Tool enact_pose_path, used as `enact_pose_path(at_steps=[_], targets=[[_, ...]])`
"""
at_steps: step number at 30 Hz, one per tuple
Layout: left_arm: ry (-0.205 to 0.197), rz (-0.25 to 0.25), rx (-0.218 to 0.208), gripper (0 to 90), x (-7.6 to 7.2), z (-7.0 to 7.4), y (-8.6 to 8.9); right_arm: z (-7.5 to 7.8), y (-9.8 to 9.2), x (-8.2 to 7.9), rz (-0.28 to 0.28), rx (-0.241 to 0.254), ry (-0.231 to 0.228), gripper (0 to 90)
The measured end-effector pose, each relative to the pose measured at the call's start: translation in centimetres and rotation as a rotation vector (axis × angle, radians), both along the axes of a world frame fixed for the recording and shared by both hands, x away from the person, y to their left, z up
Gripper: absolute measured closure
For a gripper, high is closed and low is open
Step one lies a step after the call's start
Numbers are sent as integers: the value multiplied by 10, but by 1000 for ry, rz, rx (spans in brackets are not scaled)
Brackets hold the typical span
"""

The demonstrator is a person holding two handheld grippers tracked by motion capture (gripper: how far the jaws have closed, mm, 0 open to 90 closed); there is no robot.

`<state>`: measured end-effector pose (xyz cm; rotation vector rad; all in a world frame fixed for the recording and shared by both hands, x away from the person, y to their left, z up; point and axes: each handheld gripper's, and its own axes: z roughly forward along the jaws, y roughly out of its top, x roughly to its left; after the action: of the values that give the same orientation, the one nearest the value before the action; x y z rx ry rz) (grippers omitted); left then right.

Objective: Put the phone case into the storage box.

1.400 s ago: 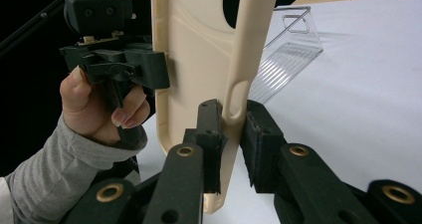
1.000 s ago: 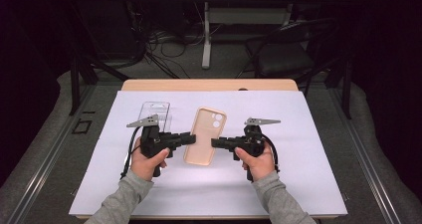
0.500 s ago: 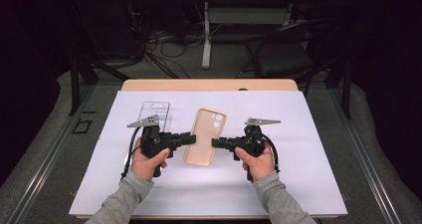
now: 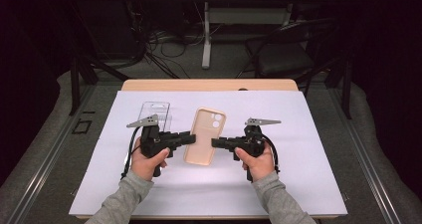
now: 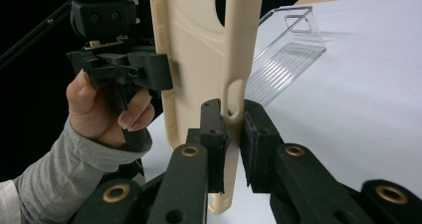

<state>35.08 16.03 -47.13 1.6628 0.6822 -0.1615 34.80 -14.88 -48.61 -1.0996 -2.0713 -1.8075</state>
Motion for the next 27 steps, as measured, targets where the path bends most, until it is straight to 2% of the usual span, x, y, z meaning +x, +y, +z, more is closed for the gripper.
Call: enact_pose_path(at_steps=[8,20,27], targets=[[-5,17,12,699,0,1,0,1,-1,0,-6,-8,-7,817],[-29,70,15,547,1,6,5,1,-3,0,-20,-22,-17,817],[-51,96,43,490,0,9,7,1,-3,0,-27,-33,-22,817]])
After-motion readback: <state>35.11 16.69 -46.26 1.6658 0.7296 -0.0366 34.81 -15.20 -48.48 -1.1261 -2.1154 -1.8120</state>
